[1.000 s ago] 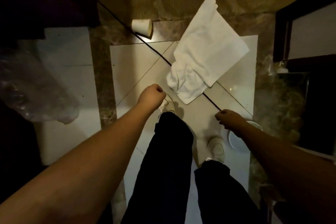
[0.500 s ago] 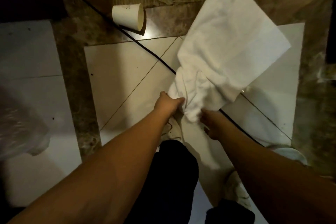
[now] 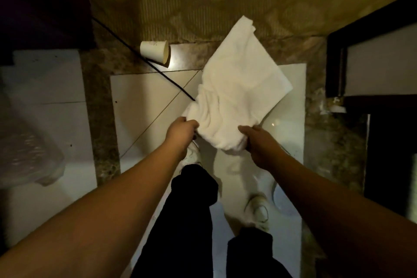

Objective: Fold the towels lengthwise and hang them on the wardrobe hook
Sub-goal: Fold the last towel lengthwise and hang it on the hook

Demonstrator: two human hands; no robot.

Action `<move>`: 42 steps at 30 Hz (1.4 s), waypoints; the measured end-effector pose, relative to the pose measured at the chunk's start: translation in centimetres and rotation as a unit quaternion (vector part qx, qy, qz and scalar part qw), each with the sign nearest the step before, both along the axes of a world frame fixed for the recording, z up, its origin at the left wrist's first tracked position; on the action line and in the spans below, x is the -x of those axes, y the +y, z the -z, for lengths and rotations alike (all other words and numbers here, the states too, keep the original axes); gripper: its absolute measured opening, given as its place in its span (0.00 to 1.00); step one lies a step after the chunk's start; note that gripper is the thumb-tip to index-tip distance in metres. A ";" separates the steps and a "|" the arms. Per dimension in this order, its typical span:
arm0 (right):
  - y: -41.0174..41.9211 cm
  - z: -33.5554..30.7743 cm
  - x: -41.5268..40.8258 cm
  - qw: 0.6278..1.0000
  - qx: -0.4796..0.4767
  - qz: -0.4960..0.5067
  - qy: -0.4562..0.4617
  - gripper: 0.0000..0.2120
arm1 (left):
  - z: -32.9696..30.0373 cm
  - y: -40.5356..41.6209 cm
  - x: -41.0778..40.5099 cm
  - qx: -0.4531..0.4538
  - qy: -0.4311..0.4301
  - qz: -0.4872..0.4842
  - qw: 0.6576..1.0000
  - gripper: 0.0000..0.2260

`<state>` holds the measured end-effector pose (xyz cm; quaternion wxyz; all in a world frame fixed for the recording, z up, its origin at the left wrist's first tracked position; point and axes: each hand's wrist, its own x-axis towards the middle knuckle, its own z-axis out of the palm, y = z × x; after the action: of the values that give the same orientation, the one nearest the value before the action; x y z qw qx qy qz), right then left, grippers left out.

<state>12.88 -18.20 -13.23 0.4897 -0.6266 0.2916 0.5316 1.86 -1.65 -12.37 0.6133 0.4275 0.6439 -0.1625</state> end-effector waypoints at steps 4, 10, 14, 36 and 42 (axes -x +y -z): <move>0.6 -9.2 -3.0 0.995 -0.057 -0.036 -0.069 0.06 | -7.8 -0.3 -1.1 -0.020 -0.040 -0.056 0.997 0.02; 2.2 -24.4 -4.0 0.988 -0.129 -0.032 -0.075 0.14 | -22.6 -1.6 -2.0 -0.061 -0.111 -0.095 0.987 0.02; 3.2 -36.4 -2.8 0.979 -0.200 0.003 -0.028 0.16 | -33.8 -4.5 -0.5 -0.102 -0.172 -0.060 0.978 0.05; -1.3 -76.9 20.2 0.812 -0.438 -0.369 -0.117 0.17 | -76.7 -22.0 26.9 -0.464 -0.222 -0.157 0.843 0.05; -5.7 -79.0 30.8 0.786 -0.432 -0.425 -0.123 0.17 | -81.6 -28.3 37.7 -0.473 -0.201 -0.179 0.839 0.06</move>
<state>-17.88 -23.94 65.77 0.4656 -0.4699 -0.3269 0.6749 -35.80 -29.95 69.27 0.4707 0.5664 0.5702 0.3641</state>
